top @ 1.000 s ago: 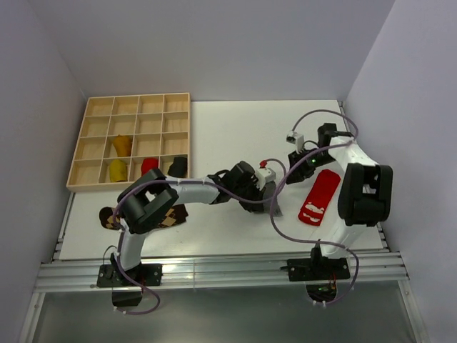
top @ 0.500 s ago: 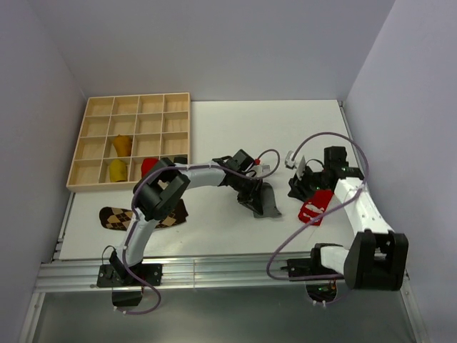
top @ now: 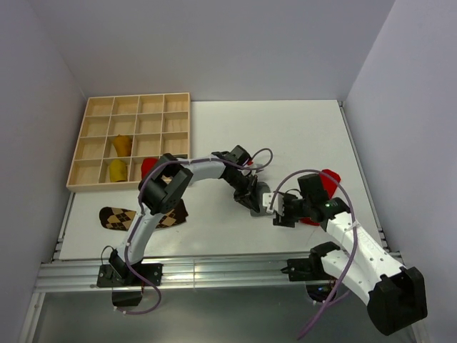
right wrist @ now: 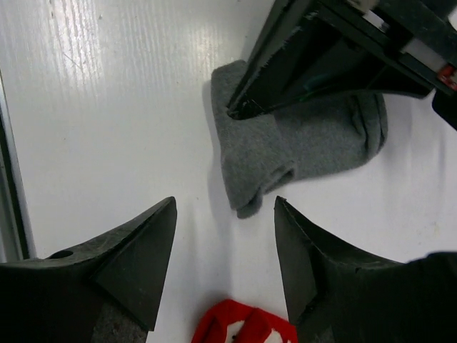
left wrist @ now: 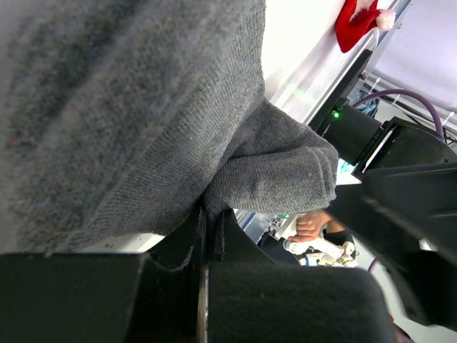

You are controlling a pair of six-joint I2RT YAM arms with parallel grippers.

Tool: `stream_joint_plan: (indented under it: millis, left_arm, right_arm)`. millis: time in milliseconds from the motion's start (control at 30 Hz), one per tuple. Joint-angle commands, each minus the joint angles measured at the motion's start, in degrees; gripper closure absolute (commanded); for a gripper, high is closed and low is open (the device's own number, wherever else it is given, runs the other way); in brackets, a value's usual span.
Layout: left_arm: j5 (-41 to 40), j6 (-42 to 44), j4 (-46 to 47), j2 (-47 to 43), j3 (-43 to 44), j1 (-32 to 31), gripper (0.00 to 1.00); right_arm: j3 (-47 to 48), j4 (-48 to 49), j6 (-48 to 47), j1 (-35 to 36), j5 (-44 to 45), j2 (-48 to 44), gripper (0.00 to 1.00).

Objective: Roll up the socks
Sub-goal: Roll the sock at the center of the board.

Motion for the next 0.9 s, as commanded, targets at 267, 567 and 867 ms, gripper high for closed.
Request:
stream_joint_plan:
  millis: [267,567,867]
  left_arm:
    - [-3.26,1.61,-3.30,3.35,1.75,0.32,1.00]
    - [-2.30,3.72,-4.96,4.31,2.89,0.49,0.99]
    - [-2.03,1.71,-0.06,0.72,-0.70,1.90,0.84]
  right_arm:
    - [-8.67,20.71,0.72,12.46,13.91,-0.29,0.34]
    - [-7.89,29.42,1.16,14.23,19.02,8.66,0.36]
    - [-0.16,20.04,3.27,14.14,17.88,19.49,0.74]
